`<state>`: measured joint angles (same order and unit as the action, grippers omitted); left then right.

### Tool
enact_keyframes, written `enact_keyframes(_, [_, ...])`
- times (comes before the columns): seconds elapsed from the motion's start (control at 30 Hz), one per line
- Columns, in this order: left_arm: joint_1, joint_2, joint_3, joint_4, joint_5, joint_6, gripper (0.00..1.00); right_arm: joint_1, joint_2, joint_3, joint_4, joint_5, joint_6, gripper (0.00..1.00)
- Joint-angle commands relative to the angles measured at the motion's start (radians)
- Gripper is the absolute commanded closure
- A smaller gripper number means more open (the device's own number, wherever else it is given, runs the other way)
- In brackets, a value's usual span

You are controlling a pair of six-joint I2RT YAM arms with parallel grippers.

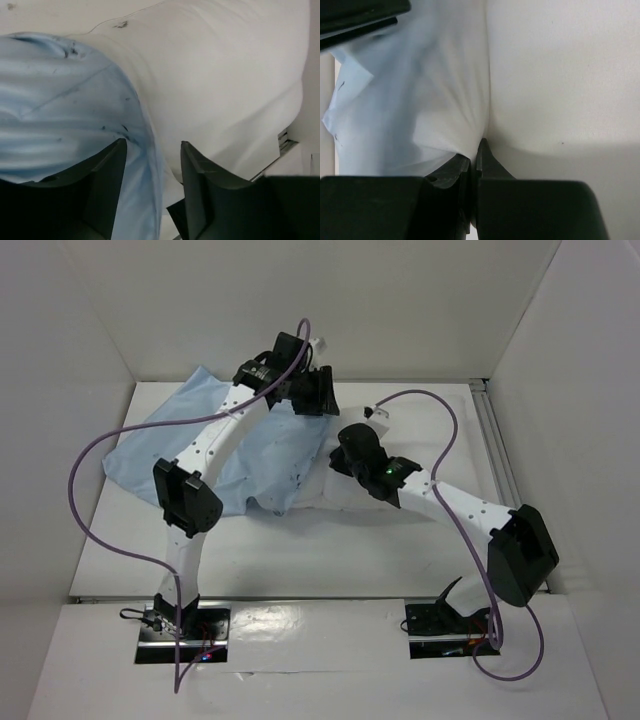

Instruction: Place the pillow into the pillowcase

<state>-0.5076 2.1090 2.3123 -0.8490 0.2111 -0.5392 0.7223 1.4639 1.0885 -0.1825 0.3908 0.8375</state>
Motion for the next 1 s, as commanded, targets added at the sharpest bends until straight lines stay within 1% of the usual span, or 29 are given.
enact_keyframes(0.0, [-0.008,-0.043,0.03,0.013,-0.004,0.047,0.36,-0.013,-0.042,0.019,0.072,0.101,0.058,1.0])
enact_keyframes(0.07, [-0.008,-0.111,0.039,-0.01,-0.087,0.091,0.2,-0.024,-0.004,0.052,0.072,0.092,0.032,1.0])
enact_keyframes(0.1, [-0.008,-0.142,0.039,-0.01,-0.116,0.105,0.2,-0.04,0.009,0.063,0.072,0.092,0.019,1.0])
enact_keyframes(0.13, [-0.008,-0.174,0.027,-0.027,-0.187,0.117,0.18,-0.053,0.019,0.073,0.072,0.079,0.018,1.0])
enact_keyframes(0.17, [-0.008,-0.255,-0.04,-0.039,-0.235,0.126,0.18,-0.067,0.029,0.082,0.072,0.069,0.008,1.0])
enact_keyframes(0.2, [-0.008,-0.305,-0.097,-0.039,-0.295,0.113,0.2,-0.067,0.041,0.082,0.072,0.054,0.008,1.0])
enact_keyframes(0.23, [-0.032,-0.358,-0.169,-0.039,-0.409,0.096,0.23,-0.067,0.041,0.091,0.072,0.054,0.008,1.0])
enact_keyframes(0.27, [-0.046,-0.413,-0.342,-0.021,-0.465,0.085,0.27,-0.076,0.041,0.091,0.072,0.039,0.008,1.0])
enact_keyframes(0.3, [-0.064,-0.519,-0.435,-0.021,-0.527,0.052,0.31,-0.077,0.041,0.091,0.081,0.019,-0.004,1.0])
enact_keyframes(0.33, [-0.103,-0.57,-0.526,-0.004,-0.626,0.026,0.37,-0.077,0.041,0.091,0.081,0.019,-0.005,1.0])
enact_keyframes(0.37, [-0.123,-0.617,-0.694,0.007,-0.653,-0.007,0.38,-0.086,0.041,0.091,0.081,0.005,-0.005,1.0])
enact_keyframes(0.4, [-0.141,-0.662,-0.767,0.033,-0.664,-0.055,0.38,-0.086,0.041,0.08,0.081,0.005,-0.005,1.0])
enact_keyframes(0.43, [-0.188,-0.746,-0.834,0.05,-0.682,-0.082,0.38,-0.096,0.041,0.08,0.081,-0.021,-0.005,1.0])
enact_keyframes(0.47, [-0.219,-0.785,-0.951,0.07,-0.694,-0.105,0.38,-0.096,0.041,0.08,0.081,-0.021,-0.014,1.0])
enact_keyframes(0.53, [-0.278,-0.872,-1.042,0.1,-0.728,-0.166,0.38,-0.096,0.05,0.08,0.081,-0.032,-0.014,1.0])
enact_keyframes(0.57, [-0.331,-0.895,-1.086,0.122,-0.742,-0.18,0.36,-0.096,0.05,0.08,0.081,-0.044,-0.014,1.0])
enact_keyframes(0.6, [-0.351,-0.914,-1.17,0.146,-0.742,-0.189,0.35,-0.106,0.059,0.08,0.071,-0.044,-0.023,1.0])
enact_keyframes(0.63, [-0.37,-0.925,-1.204,0.2,-0.742,-0.2,0.33,-0.106,0.059,0.08,0.071,-0.044,-0.023,1.0])
enact_keyframes(0.67, [-0.382,-0.925,-1.244,0.215,-0.742,-0.2,0.32,-0.106,0.059,0.091,0.071,-0.044,-0.023,1.0])
enact_keyframes(0.7, [-0.382,-0.907,-1.245,0.215,-0.742,-0.25,0.31,-0.106,0.059,0.091,0.071,-0.053,-0.034,1.0])
enact_keyframes(0.8, [-0.382,-0.838,-1.234,0.189,-0.742,-0.28,0.31,-0.106,0.068,0.1,0.061,-0.053,-0.044,1.0])
enact_keyframes(0.83, [-0.382,-0.837,-1.234,0.217,-0.751,-0.28,0.34,-0.106,0.069,0.111,0.051,-0.053,-0.044,1.0])
enact_keyframes(0.93, [-0.382,-0.805,-1.246,0.271,-0.783,-0.269,0.39,-0.106,0.078,0.132,0.04,-0.063,-0.054,1.0])
enact_keyframes(0.97, [-0.37,-0.791,-1.246,0.281,-0.783,-0.26,0.43,-0.106,0.078,0.133,0.04,-0.063,-0.054,1.0])
